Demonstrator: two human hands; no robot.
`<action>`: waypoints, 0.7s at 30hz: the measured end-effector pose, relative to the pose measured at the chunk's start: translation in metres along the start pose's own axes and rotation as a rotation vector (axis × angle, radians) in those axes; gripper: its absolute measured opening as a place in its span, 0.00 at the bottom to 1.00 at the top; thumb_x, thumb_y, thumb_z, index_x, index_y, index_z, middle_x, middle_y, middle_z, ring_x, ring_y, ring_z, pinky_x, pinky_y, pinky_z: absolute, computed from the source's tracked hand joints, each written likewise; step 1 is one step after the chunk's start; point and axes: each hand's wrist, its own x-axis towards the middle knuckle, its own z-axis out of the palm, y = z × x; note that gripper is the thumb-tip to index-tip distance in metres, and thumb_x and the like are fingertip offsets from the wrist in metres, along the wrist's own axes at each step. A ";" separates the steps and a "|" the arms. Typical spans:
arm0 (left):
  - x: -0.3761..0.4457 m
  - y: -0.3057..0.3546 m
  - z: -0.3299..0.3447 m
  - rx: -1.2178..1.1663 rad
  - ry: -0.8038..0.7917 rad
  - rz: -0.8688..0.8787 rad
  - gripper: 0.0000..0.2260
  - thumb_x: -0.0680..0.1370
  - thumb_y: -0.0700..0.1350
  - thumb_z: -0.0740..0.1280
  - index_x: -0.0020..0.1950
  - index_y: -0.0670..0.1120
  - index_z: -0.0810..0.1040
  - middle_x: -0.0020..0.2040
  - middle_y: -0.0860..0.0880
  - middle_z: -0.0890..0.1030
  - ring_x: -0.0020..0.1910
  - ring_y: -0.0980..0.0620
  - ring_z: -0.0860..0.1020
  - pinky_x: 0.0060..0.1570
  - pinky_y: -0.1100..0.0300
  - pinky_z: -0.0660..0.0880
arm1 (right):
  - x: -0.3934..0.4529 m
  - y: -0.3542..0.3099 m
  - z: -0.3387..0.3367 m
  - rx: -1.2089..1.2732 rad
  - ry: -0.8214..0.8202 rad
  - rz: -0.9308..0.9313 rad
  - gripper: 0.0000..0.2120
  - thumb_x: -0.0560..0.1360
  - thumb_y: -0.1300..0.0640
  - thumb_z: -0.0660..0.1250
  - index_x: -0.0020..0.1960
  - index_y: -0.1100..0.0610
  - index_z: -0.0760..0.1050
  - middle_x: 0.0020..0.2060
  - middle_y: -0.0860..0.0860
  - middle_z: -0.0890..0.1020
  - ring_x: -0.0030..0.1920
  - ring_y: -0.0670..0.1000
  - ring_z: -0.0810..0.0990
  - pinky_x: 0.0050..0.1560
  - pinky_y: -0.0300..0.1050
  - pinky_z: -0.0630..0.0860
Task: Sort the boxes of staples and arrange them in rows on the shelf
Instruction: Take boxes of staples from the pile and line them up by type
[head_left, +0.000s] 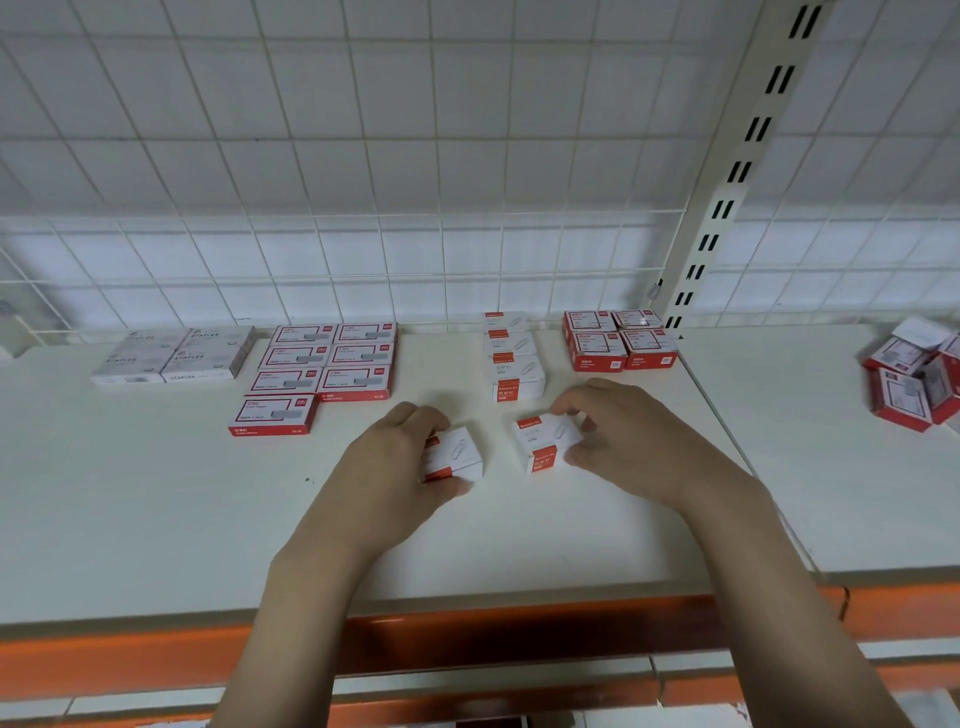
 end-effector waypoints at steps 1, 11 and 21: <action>0.000 0.000 0.000 0.013 0.007 0.012 0.19 0.69 0.49 0.74 0.57 0.47 0.75 0.51 0.52 0.75 0.49 0.52 0.74 0.44 0.62 0.70 | 0.002 -0.001 0.002 0.009 0.012 -0.004 0.17 0.73 0.57 0.66 0.61 0.52 0.72 0.54 0.48 0.76 0.53 0.49 0.74 0.54 0.45 0.72; -0.005 -0.004 0.003 0.096 0.066 0.073 0.19 0.69 0.47 0.75 0.57 0.44 0.81 0.54 0.47 0.78 0.52 0.44 0.76 0.52 0.51 0.74 | 0.020 -0.005 0.015 -0.003 0.137 0.023 0.18 0.74 0.54 0.66 0.63 0.53 0.73 0.52 0.50 0.79 0.51 0.51 0.77 0.53 0.47 0.74; -0.004 -0.007 0.006 0.180 0.068 0.153 0.17 0.65 0.48 0.70 0.51 0.43 0.83 0.46 0.47 0.81 0.41 0.42 0.78 0.38 0.46 0.78 | 0.027 -0.001 0.018 0.013 0.167 0.019 0.18 0.74 0.56 0.67 0.64 0.53 0.72 0.53 0.50 0.79 0.51 0.50 0.76 0.53 0.44 0.73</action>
